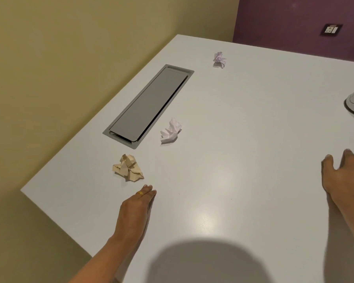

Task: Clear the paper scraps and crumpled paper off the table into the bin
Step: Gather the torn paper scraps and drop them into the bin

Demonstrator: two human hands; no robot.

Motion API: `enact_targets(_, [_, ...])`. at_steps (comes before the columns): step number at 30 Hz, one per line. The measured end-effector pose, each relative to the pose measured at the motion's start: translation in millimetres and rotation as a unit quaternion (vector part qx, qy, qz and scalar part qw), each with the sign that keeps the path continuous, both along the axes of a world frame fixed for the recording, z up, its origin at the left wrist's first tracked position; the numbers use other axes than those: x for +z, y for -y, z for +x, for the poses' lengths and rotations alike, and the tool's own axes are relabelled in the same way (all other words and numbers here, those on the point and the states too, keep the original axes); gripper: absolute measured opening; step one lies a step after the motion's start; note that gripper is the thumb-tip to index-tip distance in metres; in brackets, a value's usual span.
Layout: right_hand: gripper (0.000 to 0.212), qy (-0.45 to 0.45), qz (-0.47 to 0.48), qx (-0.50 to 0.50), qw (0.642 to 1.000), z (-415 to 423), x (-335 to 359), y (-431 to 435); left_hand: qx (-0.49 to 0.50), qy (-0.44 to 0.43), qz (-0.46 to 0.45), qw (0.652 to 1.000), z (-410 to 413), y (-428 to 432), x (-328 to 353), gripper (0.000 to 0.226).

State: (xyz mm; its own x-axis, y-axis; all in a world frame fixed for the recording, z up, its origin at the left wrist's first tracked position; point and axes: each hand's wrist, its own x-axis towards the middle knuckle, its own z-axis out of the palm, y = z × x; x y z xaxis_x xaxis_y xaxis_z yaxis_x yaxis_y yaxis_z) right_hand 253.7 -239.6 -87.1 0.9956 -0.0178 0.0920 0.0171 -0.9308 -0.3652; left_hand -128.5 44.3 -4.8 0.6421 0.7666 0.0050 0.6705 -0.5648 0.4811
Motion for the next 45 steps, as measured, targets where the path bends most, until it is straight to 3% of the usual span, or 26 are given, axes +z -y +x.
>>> enact_targets(2, [0.070,0.014,0.005,-0.011,1.000,-12.1,17.2,-9.2,-0.022,-0.038,-0.042,0.998,5.2,-1.3,8.4,0.022])
enact_targets(10, [0.066,-0.014,-0.027,0.013,0.999,-27.0,45.3,-15.3,0.000,0.059,-0.039,0.997,28.1,-10.6,13.7,0.016])
enact_targets(17, [0.056,-0.020,-0.037,0.000,0.999,-27.3,43.2,-17.3,-0.108,0.067,-0.030,0.992,106.9,-1.0,13.0,0.016])
enact_targets(22, [0.057,-0.029,-0.052,-0.006,0.998,-27.4,43.6,-17.7,-0.240,0.065,-0.006,0.969,200.6,15.3,19.5,0.025])
enact_targets(34, [0.058,-0.031,-0.071,-0.015,0.997,-28.0,41.3,-19.6,-0.370,0.085,0.059,0.923,419.8,86.4,45.5,0.042])
enact_targets(40, [0.058,-0.030,-0.080,-0.017,0.996,-27.4,40.2,-20.0,-0.438,0.114,0.122,0.883,497.7,136.4,77.3,0.038])
enact_targets(45, [0.055,-0.011,-0.072,-0.026,0.997,-28.9,42.8,-20.6,-0.490,0.078,0.189,0.847,535.9,171.6,86.9,0.030])
